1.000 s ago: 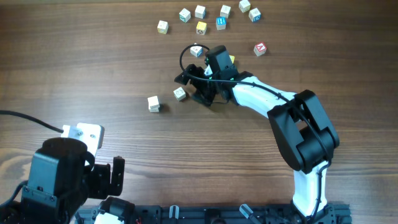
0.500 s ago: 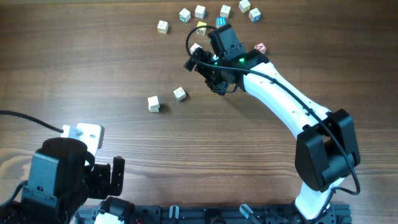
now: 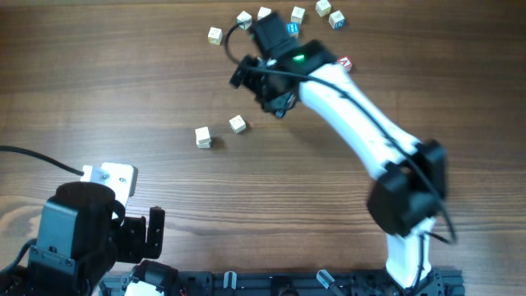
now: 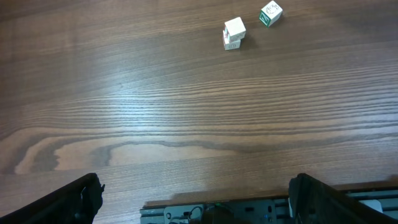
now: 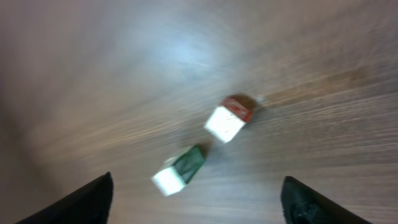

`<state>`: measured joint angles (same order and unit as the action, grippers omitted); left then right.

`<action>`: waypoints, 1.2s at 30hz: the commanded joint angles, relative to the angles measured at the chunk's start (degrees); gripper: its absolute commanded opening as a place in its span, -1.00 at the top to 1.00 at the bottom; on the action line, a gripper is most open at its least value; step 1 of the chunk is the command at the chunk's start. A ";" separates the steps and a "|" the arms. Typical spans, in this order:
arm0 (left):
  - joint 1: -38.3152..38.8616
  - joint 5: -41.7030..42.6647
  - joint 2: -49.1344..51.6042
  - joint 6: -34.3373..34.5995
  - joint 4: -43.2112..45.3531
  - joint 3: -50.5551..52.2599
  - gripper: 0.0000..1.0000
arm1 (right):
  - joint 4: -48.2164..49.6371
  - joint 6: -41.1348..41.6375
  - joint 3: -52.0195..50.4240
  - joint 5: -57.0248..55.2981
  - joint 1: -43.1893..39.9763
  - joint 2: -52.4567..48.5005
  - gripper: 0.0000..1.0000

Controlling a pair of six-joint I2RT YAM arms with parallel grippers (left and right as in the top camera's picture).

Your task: Form a tower

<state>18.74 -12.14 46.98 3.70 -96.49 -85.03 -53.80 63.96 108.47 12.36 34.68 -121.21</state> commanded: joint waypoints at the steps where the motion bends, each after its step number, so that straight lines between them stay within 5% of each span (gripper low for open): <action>1: 0.09 -0.31 -0.13 -0.31 0.00 -0.07 -1.00 | 0.15 3.72 2.16 1.14 -0.02 -9.09 -0.65; 28: 0.09 -0.31 -0.13 -0.28 0.00 -0.07 -1.00 | -1.44 11.80 4.42 1.09 2.43 -16.98 -0.27; 34: 0.09 -0.28 -0.13 -0.31 0.00 -0.07 -1.00 | -3.23 11.30 4.42 -0.44 2.38 -17.40 -0.11; 36: 0.09 -0.31 -0.13 -0.31 0.00 -0.07 -1.00 | -2.62 8.50 4.42 -5.07 2.38 -17.40 0.15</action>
<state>18.74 -12.14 46.98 3.70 -96.49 -85.03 -56.80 74.83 111.92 13.28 37.08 -137.21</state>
